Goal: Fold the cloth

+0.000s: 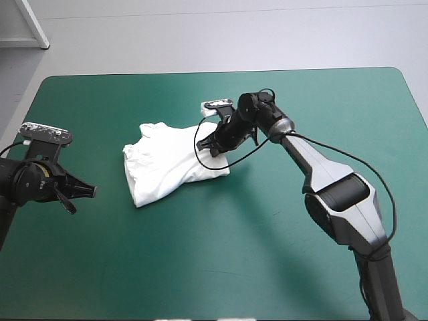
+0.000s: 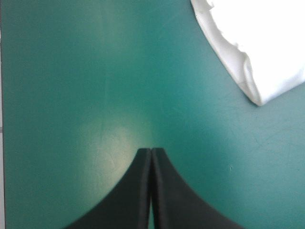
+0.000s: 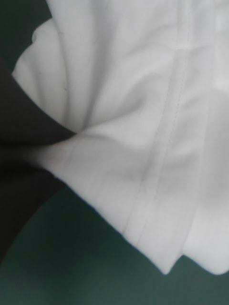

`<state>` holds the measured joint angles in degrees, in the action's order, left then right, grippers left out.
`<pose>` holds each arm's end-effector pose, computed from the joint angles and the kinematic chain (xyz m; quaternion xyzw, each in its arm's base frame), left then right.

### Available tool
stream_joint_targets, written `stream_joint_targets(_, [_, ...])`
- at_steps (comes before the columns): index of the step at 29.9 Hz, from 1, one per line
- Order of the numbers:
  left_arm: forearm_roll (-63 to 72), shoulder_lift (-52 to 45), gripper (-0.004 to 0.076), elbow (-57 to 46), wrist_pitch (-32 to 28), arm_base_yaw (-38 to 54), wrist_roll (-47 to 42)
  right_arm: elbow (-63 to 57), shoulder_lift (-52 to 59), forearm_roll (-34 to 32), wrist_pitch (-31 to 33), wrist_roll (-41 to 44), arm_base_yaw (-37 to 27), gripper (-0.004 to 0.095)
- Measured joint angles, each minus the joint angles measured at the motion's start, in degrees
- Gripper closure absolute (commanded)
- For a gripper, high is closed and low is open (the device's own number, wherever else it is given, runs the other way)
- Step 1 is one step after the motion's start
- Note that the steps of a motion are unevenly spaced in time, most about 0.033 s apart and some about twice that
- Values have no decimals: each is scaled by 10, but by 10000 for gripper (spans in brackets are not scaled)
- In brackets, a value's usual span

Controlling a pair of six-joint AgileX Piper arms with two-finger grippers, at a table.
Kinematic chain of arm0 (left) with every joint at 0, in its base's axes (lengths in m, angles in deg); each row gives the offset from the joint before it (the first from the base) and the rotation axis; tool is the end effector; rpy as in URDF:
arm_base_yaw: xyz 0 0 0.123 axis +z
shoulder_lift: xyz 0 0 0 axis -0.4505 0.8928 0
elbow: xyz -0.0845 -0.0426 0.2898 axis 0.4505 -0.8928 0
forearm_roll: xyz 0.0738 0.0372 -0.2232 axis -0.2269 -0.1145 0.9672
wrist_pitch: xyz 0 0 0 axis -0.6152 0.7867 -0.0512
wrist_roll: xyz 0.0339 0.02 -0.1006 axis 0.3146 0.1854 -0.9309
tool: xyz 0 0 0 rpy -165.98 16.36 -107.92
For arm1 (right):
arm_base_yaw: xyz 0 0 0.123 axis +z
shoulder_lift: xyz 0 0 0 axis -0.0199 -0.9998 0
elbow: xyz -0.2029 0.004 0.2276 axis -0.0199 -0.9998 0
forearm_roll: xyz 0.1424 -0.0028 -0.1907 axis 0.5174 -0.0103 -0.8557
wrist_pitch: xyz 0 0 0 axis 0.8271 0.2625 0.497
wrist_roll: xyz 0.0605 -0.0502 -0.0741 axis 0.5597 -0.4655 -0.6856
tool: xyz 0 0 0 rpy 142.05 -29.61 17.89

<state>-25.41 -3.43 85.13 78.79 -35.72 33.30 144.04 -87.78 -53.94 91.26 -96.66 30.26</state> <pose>0.1705 -0.0020 0.3942 0.0946 0.9513 0.1031 0.2746 0.4227 0.2729 0.2544 -0.2564 0.9290 0.2037 0.1722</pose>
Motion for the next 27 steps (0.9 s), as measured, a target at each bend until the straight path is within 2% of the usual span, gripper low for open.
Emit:
stream_joint_targets(4, [0,0,734,0,0,0,0,0,37,-107,48,31,-25,926])
stream_joint_targets(8, [0,0,734,0,-1,0,0,-1,50,-206,75,62,-91,926])
stream_joint_targets(19, [0,0,734,0,0,0,0,-13,75,-216,81,74,-304,926])
stream_joint_targets(22, [0,0,734,0,0,0,0,-30,75,-216,81,74,-346,926])
stream_joint_targets(27, [0,0,734,0,0,0,0,-46,75,-206,83,54,-379,919])
